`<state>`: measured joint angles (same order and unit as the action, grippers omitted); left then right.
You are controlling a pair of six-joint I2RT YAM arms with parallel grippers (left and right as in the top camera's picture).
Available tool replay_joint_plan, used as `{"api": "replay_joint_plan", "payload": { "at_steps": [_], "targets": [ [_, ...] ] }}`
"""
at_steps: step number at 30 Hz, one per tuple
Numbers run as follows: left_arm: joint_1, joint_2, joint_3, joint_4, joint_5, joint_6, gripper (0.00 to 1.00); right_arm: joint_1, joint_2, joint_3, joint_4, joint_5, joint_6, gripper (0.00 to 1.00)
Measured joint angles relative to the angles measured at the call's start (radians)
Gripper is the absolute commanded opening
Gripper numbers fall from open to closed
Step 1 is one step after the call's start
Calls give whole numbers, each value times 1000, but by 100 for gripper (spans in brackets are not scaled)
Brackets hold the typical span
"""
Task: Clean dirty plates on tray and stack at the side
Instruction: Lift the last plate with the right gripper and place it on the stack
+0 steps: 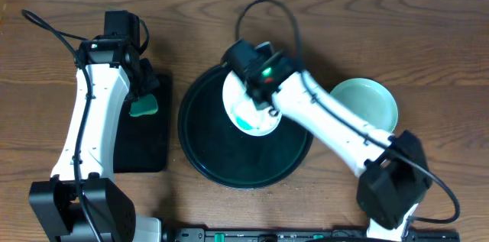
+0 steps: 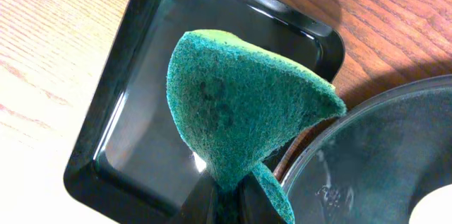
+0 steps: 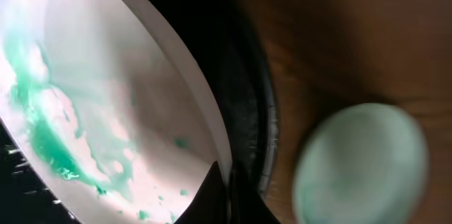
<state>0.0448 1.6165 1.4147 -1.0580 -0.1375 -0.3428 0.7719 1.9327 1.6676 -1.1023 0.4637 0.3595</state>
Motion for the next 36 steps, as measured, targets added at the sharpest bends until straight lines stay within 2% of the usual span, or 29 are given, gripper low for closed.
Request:
{"api": "replay_joint_plan", "payload": {
  "at_steps": [9,19,29,36],
  "targets": [
    [0,0,0,1,0,0,7,229,-40,0,-67,480,78,1],
    [0,0,0,1,0,0,7,325,-56,0,-81,813,90,1],
    [0,0,0,1,0,0,7,325,-56,0,-84,886,121,1],
    [0,0,0,1,0,0,7,298,-56,0,-84,741,135,1]
  ]
}}
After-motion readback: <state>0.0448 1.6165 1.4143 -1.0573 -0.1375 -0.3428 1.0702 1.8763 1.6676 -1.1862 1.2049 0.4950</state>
